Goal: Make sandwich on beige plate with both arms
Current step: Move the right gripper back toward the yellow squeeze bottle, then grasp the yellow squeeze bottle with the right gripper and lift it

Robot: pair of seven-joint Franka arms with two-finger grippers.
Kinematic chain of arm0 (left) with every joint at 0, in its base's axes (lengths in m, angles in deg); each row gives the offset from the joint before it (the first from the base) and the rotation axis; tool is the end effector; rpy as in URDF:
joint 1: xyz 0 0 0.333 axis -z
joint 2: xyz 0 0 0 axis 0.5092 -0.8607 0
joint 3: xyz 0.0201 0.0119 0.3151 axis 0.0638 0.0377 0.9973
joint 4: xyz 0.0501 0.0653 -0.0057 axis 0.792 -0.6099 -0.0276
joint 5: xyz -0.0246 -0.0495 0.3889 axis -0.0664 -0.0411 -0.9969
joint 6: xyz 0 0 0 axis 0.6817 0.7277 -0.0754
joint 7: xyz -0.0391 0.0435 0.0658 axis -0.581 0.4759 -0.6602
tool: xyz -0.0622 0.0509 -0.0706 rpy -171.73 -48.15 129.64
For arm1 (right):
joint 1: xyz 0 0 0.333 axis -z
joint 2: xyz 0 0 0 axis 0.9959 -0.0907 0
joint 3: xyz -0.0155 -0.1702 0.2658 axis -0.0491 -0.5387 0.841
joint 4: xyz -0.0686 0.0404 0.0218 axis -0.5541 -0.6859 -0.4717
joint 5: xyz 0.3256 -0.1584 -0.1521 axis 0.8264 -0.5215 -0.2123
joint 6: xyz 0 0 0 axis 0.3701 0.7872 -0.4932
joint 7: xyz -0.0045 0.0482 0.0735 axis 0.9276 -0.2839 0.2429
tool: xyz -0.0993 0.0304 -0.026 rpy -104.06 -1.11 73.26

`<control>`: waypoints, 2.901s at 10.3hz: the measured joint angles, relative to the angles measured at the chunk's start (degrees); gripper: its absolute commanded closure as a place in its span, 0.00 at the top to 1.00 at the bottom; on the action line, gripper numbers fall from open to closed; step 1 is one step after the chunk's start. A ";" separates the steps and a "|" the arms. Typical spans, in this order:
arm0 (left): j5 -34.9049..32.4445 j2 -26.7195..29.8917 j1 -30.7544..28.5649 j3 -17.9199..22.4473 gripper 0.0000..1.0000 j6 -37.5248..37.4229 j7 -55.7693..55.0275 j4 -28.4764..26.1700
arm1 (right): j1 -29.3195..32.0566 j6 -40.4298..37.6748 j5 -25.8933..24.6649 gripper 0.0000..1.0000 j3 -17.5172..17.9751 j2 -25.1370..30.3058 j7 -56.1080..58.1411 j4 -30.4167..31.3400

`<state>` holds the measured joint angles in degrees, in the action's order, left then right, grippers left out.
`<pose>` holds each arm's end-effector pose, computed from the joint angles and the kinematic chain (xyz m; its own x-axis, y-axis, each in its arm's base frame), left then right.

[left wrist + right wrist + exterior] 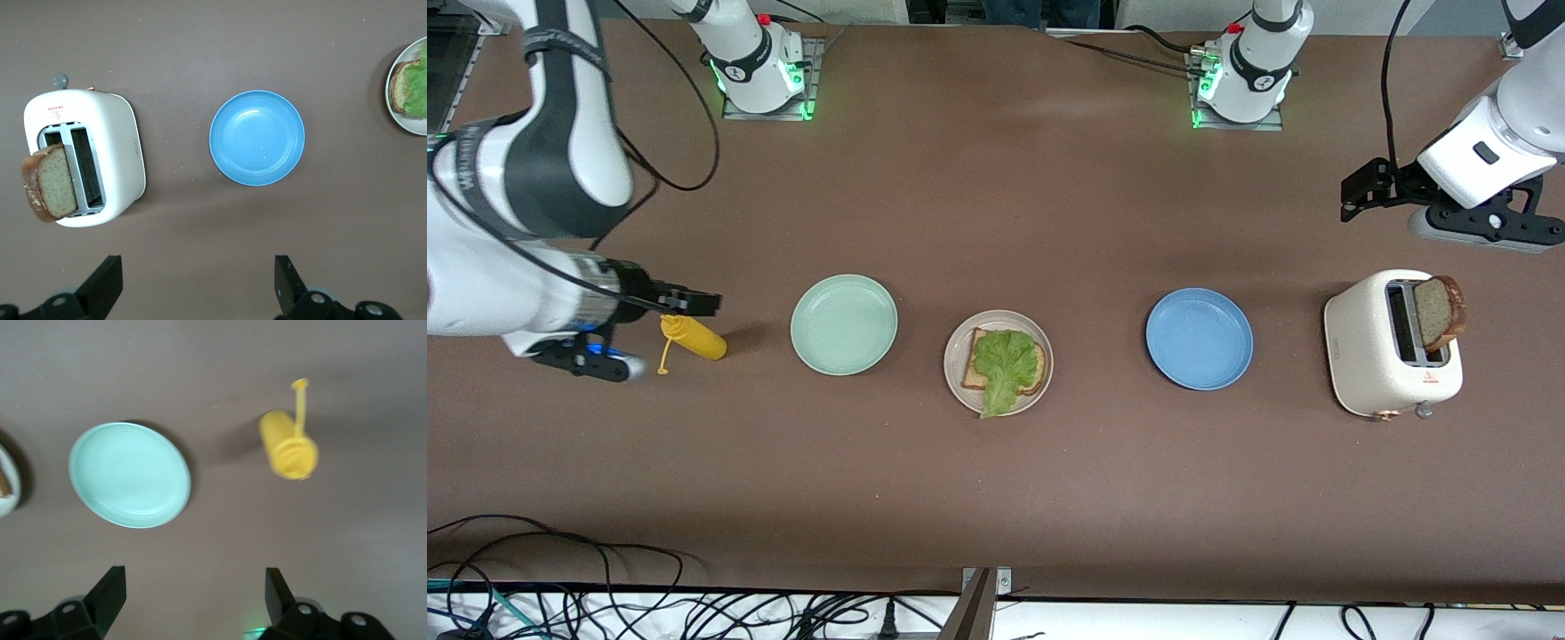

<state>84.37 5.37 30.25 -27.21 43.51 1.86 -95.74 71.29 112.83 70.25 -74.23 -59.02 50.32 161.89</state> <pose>0.5442 -0.0481 0.5873 0.9868 -0.1465 -0.0696 -0.1467 -0.9892 0.0024 0.6526 0.0508 0.4589 0.9372 -0.1244 -0.3259 -0.1455 -0.9885 -0.0409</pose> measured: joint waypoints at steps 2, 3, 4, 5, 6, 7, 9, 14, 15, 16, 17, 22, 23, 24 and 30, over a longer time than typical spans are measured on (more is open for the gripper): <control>0.01 -0.02 -0.01 -0.01 1.00 0.00 0.02 0.00 | 0.13 0.08 0.18 0.92 -6.08 0.11 14.74 2.23; 0.01 -0.03 -0.02 -0.01 1.00 0.00 0.02 0.00 | 0.25 0.12 1.41 0.92 -8.99 0.11 21.37 3.59; 0.01 -0.04 -0.03 -0.01 1.00 0.00 0.03 0.00 | 0.64 0.37 3.51 0.92 -11.60 0.12 27.36 5.14; 0.01 -0.04 -0.03 -0.01 1.00 0.00 0.04 0.01 | 1.53 1.65 5.41 0.92 -13.64 0.13 34.55 7.15; 0.02 -0.05 -0.04 -0.01 1.00 0.00 0.04 0.01 | 2.89 4.44 7.57 0.92 -14.84 0.13 42.77 9.60; 0.02 -0.06 -0.04 -0.02 1.00 0.00 0.05 0.00 | 4.57 7.75 10.58 0.93 -15.37 0.08 51.62 12.36; 0.02 -0.08 -0.04 -0.02 1.00 0.00 0.06 0.01 | 8.15 13.53 18.17 0.94 -15.55 -0.16 69.75 17.88; 0.03 -0.13 -0.05 -0.02 1.00 0.00 0.08 0.03 | 12.05 17.19 38.21 1.00 -15.59 -4.80 106.49 25.42; 0.03 -0.13 -0.05 -0.03 1.00 0.00 0.08 0.03 | 12.21 17.19 40.92 1.00 -15.59 -6.09 112.46 25.63; 0.03 -0.14 -0.05 -0.03 1.00 0.00 0.08 0.04 | 12.30 17.18 43.23 1.00 -15.57 -6.93 117.59 26.18; 0.03 -0.14 -0.05 -0.03 1.00 0.00 0.08 0.03 | 12.35 17.19 45.56 1.00 -15.56 -7.47 122.64 27.06; 0.03 -0.15 -0.05 -0.03 1.00 0.00 0.09 0.04 | 12.40 17.02 54.30 1.00 -15.04 -11.28 137.37 28.53; 0.03 -0.15 -0.05 -0.03 1.00 0.00 0.09 0.04 | 12.40 16.95 55.96 1.00 -14.73 -12.17 137.99 28.58; 0.03 -0.15 -0.05 -0.03 1.00 0.00 0.09 0.04 | 12.40 16.90 57.79 1.00 -14.23 -13.15 139.08 28.64; 0.03 -0.17 -0.05 -0.03 1.00 0.00 0.09 0.05 | 12.28 16.96 65.08 0.66 -10.98 -16.83 142.09 28.67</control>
<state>84.40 5.20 30.20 -27.23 43.51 1.95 -95.69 83.58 129.79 135.33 -85.21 -75.85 192.41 190.56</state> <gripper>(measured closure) 0.000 0.018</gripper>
